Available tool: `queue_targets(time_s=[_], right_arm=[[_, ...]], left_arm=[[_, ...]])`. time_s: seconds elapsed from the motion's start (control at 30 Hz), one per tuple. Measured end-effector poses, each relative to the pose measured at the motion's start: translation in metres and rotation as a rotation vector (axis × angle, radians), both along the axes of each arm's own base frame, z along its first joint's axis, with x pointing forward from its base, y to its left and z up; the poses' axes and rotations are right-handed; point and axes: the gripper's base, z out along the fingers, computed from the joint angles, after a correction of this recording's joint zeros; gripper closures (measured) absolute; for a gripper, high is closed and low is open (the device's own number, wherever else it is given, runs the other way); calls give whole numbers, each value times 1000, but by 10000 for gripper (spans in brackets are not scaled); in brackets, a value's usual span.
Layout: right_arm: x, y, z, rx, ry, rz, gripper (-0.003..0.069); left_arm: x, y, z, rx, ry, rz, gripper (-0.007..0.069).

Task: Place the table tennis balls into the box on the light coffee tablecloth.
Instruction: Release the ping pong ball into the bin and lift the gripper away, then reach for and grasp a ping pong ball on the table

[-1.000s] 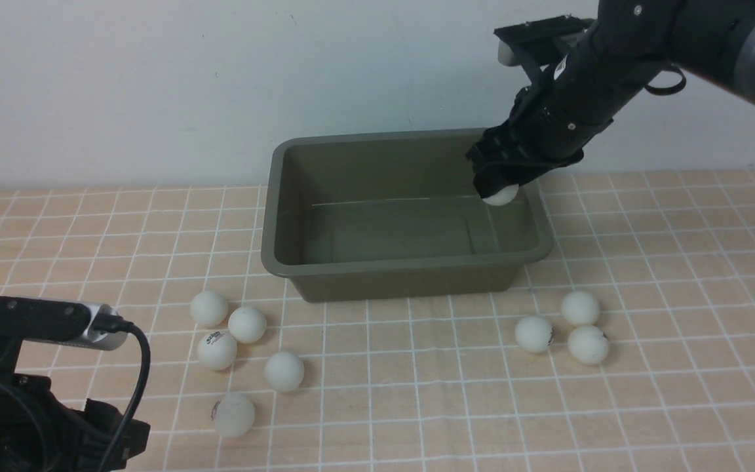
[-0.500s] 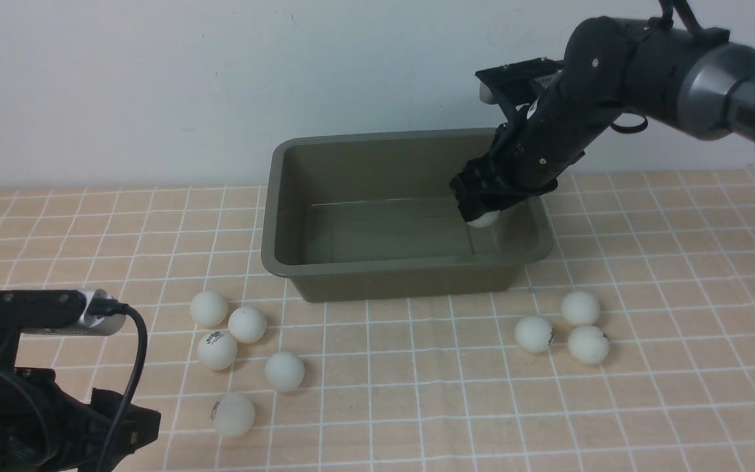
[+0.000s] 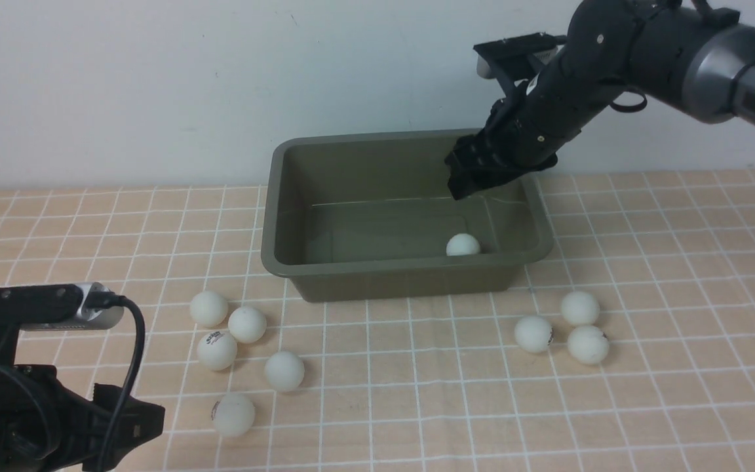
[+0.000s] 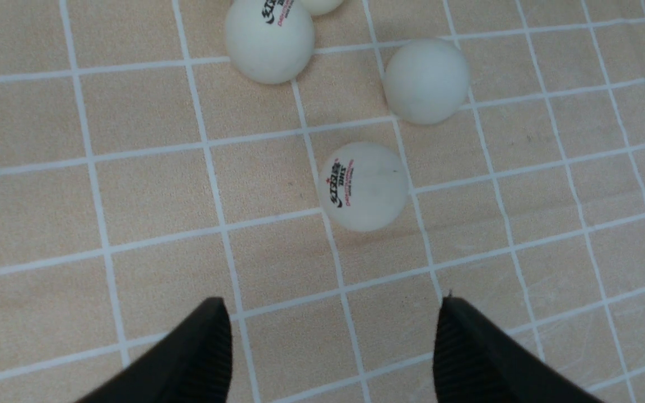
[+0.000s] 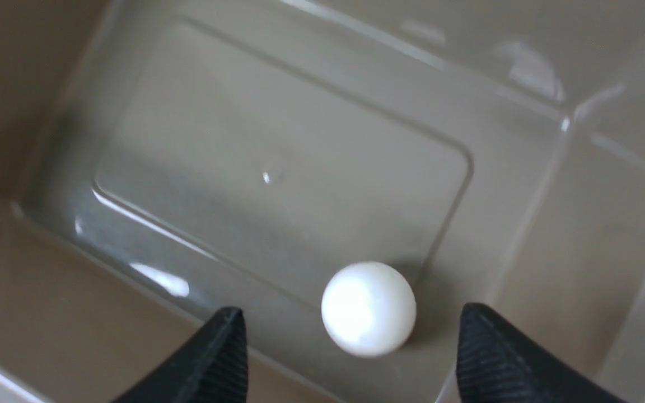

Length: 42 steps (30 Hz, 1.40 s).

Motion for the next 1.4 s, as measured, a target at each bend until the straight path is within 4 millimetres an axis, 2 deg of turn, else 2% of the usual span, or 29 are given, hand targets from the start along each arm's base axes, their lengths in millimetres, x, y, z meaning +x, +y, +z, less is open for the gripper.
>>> queue_targets(time_s=[0.17,0.33,0.57,0.67,0.73,0.83,0.93,1.0,1.03,1.1,1.2,1.23,1.3,1.4], right_arm=[[0,0,13,-4,-2,13,200],[-4,-9,33,-121,25,32,200],[-8,-24,56,-196,-26,-92,200],[-21,-30,74,-191,-48,-114,200],[-38,-36,85,-189,-46,-118,200],[-54,-41,88,-196,-29,-117,200],[-82,-51,80,-219,31,-112,200],[-96,-55,59,-243,112,-104,200],[-98,-55,58,-242,118,-103,200],[-108,-58,31,-271,209,-94,200],[-116,-61,3,-295,269,-88,200],[-117,-62,-1,-297,275,-88,200],[-123,-64,-21,-300,287,-89,200],[-123,-64,-34,-284,244,-104,200]], left_arm=[[0,0,0,-1,0,0,220],[0,0,0,-1,0,0,220],[0,0,0,-1,0,0,220],[0,0,0,-1,0,0,220],[0,0,0,-1,0,0,220],[0,0,0,-1,0,0,220],[0,0,0,-1,0,0,220],[0,0,0,-1,0,0,220],[0,0,0,-1,0,0,220],[0,0,0,-1,0,0,220],[0,0,0,-1,0,0,220],[0,0,0,-1,0,0,220],[0,0,0,-1,0,0,220],[0,0,0,-1,0,0,220]])
